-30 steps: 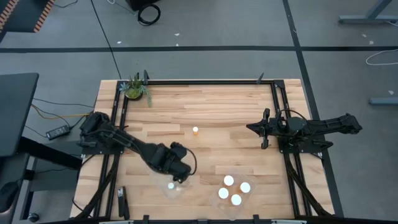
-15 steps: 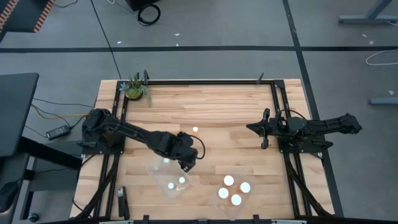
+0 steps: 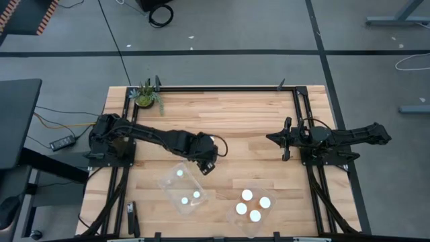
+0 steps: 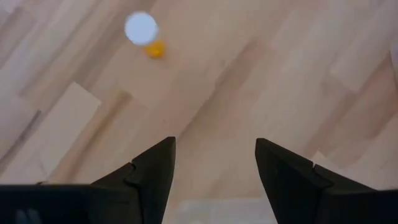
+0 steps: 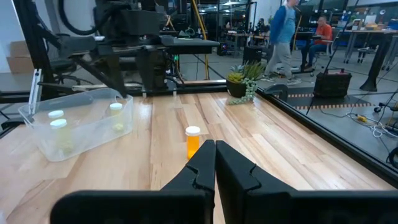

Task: Pick and place medicine bottles into bin by pill shape (circle, oval)
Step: Put the small orange pill bottle into the left transparent bin

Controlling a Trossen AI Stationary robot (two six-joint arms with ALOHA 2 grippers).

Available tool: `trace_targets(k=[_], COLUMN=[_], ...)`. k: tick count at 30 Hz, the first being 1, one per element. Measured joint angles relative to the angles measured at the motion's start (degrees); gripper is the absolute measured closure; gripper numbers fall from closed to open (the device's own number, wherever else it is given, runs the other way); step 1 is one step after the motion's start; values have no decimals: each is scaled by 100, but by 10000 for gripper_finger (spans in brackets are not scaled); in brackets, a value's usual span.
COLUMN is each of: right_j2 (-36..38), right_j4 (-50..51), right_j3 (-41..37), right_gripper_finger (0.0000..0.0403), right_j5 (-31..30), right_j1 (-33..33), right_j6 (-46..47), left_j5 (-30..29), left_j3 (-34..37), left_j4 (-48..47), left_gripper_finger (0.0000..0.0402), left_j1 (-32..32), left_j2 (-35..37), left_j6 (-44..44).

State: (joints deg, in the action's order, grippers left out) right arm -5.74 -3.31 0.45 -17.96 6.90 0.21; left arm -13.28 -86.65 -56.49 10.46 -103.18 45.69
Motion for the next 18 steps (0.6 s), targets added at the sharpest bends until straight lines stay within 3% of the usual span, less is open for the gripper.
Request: trace_targets(k=[18], right_j2=[0], right_j4=[11], right_j3=[0], right_gripper_finger=[383], right_j5=[0], right_j1=[0], right_j6=[-2], left_j5=[-1], left_j3=[7], left_j4=[656], left_gripper_finger=[167], left_j1=[-1045], left_j2=[-380], left_j6=[-1214])
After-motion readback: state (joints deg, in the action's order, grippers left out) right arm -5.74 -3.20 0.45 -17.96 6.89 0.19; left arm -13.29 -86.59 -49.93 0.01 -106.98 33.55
